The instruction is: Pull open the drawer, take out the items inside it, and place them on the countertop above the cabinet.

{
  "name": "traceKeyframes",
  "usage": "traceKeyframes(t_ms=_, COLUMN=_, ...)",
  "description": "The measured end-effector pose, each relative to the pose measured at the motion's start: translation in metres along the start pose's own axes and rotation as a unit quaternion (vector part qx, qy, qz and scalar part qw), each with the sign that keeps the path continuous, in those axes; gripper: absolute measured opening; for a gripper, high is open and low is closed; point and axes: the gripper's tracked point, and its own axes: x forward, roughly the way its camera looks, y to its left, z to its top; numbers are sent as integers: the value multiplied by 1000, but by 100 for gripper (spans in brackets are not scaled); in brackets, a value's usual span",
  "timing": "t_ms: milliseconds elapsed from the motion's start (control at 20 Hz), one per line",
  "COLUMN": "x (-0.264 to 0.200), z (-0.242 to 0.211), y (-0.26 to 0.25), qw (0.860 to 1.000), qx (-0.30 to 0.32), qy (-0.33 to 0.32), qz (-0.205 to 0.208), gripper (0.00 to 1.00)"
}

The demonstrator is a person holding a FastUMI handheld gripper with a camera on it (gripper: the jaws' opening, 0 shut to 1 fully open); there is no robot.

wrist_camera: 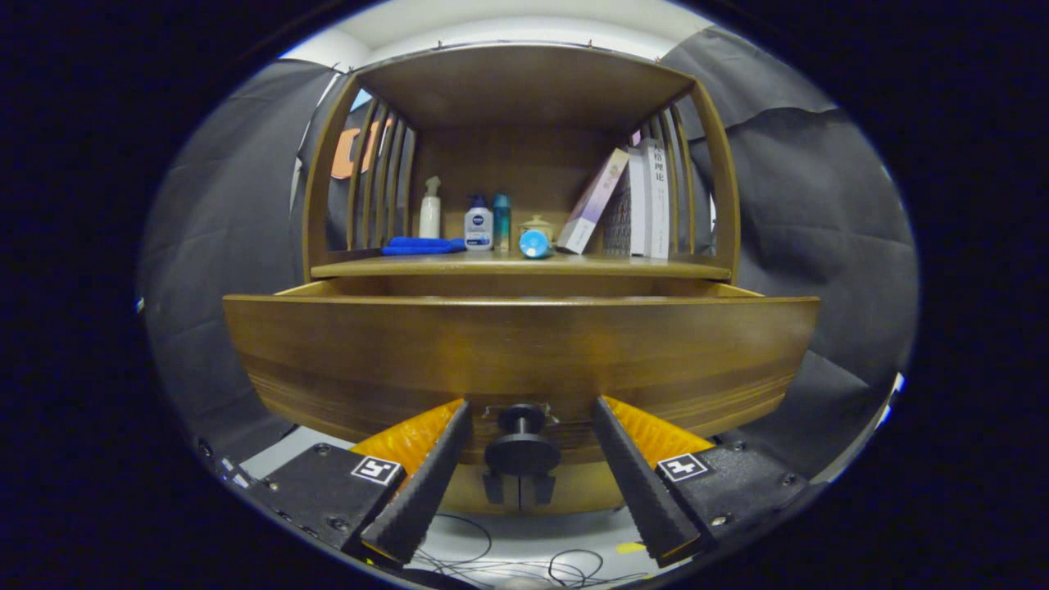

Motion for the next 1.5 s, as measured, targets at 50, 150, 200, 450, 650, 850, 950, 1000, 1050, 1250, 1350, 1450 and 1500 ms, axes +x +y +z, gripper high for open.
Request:
traceKeyframes(t_ms=50, x=7, z=5, y=0, qw=1000, qx=3, qy=-15, qz=-1, gripper=98)
traceKeyframes(t_ms=150, x=9, z=6, y=1, qw=1000, qx=3, qy=-8, qz=0, gripper=98)
traceKeyframes(t_ms=200, x=18, z=6, y=1, qw=1000, qx=5, qy=-2, qz=0, gripper=99)
traceKeyframes(t_ms=450, x=56, z=19, y=2, qw=1000, qx=2, qy=-1, qz=0, gripper=98)
traceKeyframes(t_ms=650, x=86, z=28, y=3, qw=1000, qx=0, qy=3, qz=1, gripper=98)
traceKeyframes(t_ms=850, x=107, z=34, y=3, qw=1000, qx=0, qy=4, qz=2, gripper=99)
traceKeyframes(t_ms=950, x=109, z=38, y=4, qw=1000, qx=4, qy=3, qz=0, gripper=99)
traceKeyframes(t_ms=1000, x=112, z=35, y=4, qw=1000, qx=-2, qy=7, qz=-1, gripper=99)
traceKeyframes(t_ms=1050, x=112, z=37, y=3, qw=1000, qx=-5, qy=4, qz=-2, gripper=99)
traceKeyframes(t_ms=1250, x=87, z=36, y=12, qw=1000, qx=9, qy=16, qz=16, gripper=99)
traceKeyframes(t_ms=1350, x=55, z=46, y=19, qw=1000, qx=8, qy=2, qz=30, gripper=99)
traceKeyframes(t_ms=1450, x=10, z=51, y=25, qw=999, qx=16, qy=-9, qz=43, gripper=99)
traceKeyframes(t_ms=1500, x=-12, z=52, y=25, qw=998, qx=26, qy=-14, qz=50, gripper=99)
